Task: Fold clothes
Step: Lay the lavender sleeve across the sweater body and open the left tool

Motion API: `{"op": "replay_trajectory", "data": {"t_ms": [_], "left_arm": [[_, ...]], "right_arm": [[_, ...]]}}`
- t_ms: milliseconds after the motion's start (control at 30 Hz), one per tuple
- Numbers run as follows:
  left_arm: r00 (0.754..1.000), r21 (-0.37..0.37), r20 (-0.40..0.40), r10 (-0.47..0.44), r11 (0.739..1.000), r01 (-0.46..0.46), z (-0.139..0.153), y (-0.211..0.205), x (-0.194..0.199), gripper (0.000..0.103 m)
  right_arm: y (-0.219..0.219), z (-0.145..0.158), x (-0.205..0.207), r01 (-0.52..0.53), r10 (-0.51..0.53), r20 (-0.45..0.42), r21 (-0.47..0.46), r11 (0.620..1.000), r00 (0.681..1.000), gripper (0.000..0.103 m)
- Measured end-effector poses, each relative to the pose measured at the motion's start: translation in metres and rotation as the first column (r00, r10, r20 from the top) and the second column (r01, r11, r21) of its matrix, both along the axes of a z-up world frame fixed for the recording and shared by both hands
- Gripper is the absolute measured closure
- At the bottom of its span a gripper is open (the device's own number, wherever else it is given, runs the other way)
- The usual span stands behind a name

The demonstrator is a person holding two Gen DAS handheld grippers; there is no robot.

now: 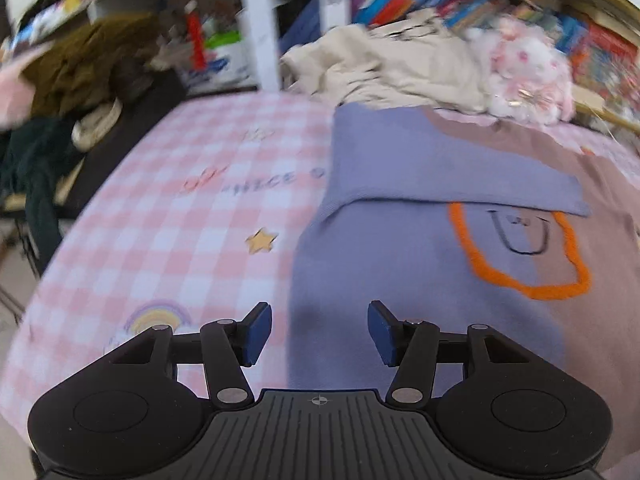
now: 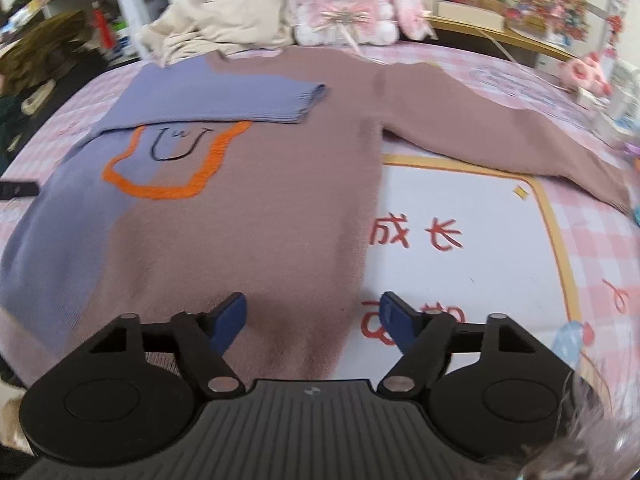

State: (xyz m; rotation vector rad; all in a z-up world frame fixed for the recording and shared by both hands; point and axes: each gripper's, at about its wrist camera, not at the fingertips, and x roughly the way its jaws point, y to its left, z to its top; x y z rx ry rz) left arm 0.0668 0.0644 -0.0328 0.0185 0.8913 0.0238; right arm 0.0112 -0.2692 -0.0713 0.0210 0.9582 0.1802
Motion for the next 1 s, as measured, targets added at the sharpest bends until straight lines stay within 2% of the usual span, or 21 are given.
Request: {"op": "replay_trajectory", "data": {"t_ms": [100,167,233,333,400,433,533,633,833,867,900,933,1000], "left_arm": [[1.0,-0.049,-0.016,-0.003,0.999,0.002,-0.009,0.014,-0.001,0.058],[1.0,-0.081,-0.026,-0.006,0.997,0.003,-0.015,0.023,-0.002,0.068],[0.999,-0.113,-0.037,-0.008,0.994,0.004,-0.021,0.033,-0.003,0.078],[0.999,-0.153,-0.043,-0.021,0.988,0.014,-0.025,0.042,-0.006,0.095],[0.999,-0.19,-0.048,-0.018,0.982,0.009,-0.026,0.05,-0.006,0.099],[0.999,-0.204,-0.051,-0.014,0.979,0.004,-0.026,0.055,-0.006,0.099],[0.998,-0.228,-0.056,-0.002,0.974,-0.01,-0.027,0.07,-0.008,0.099],[0.999,-0.207,-0.048,-0.005,0.978,-0.005,-0.026,0.083,-0.012,0.099],[0.998,-0.233,-0.061,-0.032,0.972,0.017,-0.028,0.107,-0.015,0.098],[0.997,-0.234,-0.061,-0.042,0.972,0.026,-0.028,0.107,-0.014,0.095],[0.997,-0.226,-0.057,-0.047,0.974,0.033,-0.026,0.107,-0.015,0.092],[0.998,-0.215,-0.049,-0.048,0.976,0.036,-0.024,0.106,-0.017,0.092],[0.998,-0.192,-0.03,-0.052,0.98,0.046,-0.018,0.104,-0.023,0.092]], "right_arm": [[0.005,0.0,-0.008,0.051,-0.051,-0.003,-0.022,0.998,0.999,0.041],[0.009,0.0,-0.013,0.081,-0.081,-0.003,-0.028,0.996,0.997,0.044],[0.013,0.002,-0.018,0.118,-0.118,-0.006,-0.02,0.993,0.993,0.057],[0.02,0.002,-0.023,0.161,-0.161,-0.003,-0.019,0.987,0.987,0.065],[0.026,0.003,-0.025,0.172,-0.171,0.006,-0.017,0.985,0.985,0.082],[0.029,0.003,-0.025,0.173,-0.173,0.007,-0.012,0.985,0.985,0.086],[0.044,0.004,-0.024,0.169,-0.168,0.014,-0.042,0.985,0.986,0.087],[0.061,0.004,-0.025,0.144,-0.143,0.01,-0.038,0.989,0.99,0.088],[0.083,0.005,-0.03,0.131,-0.131,0.005,-0.061,0.99,0.991,0.087],[0.083,0.006,-0.03,0.141,-0.141,0.004,-0.059,0.988,0.99,0.087],[0.082,0.006,-0.03,0.154,-0.155,0.002,-0.061,0.986,0.988,0.082],[0.081,0.007,-0.03,0.169,-0.169,0.0,-0.064,0.984,0.986,0.073],[0.077,0.011,-0.034,0.215,-0.215,-0.004,-0.053,0.975,0.977,0.069]]}}
